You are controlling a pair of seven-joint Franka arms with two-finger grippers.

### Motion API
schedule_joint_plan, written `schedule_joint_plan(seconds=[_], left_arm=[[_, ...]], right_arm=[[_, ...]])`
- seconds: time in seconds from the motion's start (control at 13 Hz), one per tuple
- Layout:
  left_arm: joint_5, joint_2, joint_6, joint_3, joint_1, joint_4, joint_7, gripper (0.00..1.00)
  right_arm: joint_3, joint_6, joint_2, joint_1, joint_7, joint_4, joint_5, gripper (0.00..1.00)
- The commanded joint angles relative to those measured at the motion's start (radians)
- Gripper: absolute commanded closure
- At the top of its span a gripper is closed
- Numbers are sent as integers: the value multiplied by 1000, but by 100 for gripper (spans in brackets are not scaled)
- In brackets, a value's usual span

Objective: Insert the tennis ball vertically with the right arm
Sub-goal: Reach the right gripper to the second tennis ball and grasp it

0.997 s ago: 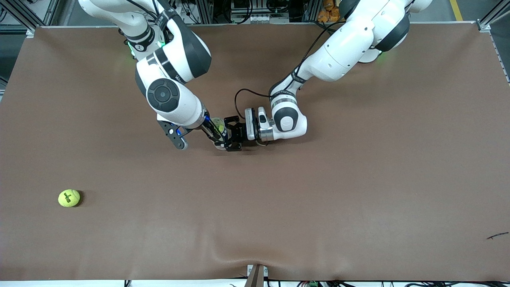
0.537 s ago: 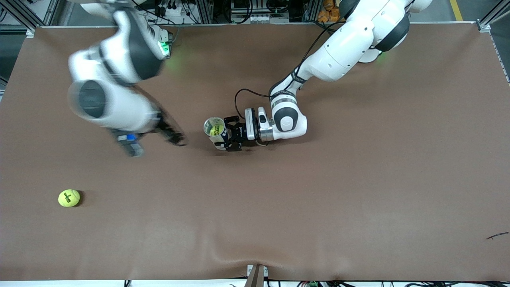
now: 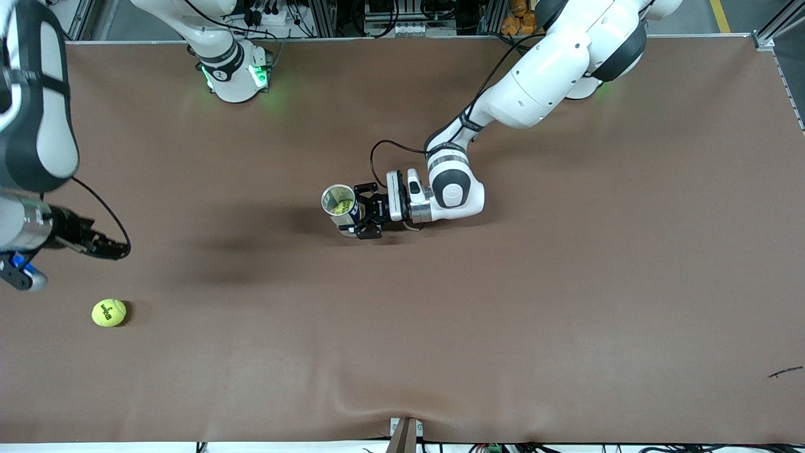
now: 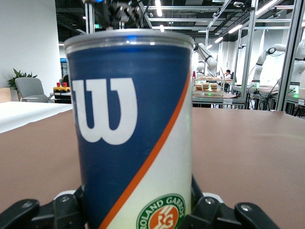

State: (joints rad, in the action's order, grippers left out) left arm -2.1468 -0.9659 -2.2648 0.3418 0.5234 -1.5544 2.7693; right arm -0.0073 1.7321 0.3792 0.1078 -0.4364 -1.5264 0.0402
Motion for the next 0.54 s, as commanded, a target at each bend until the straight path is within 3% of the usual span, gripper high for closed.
schedule_joint_plan(seconds=[0.0,0.23,0.46], left_arm=[[-36,-25,10,11,-11,4,196,25],[-38,-27,10,11,-11,4,196,26],[-36,-27,10,11,-11,4,196,26]], right_arm=[[24,142,128,68,175,38,38,0],[24,361,280,167,549,72,37,0],[26,515,372,201,682,84,32,0]])
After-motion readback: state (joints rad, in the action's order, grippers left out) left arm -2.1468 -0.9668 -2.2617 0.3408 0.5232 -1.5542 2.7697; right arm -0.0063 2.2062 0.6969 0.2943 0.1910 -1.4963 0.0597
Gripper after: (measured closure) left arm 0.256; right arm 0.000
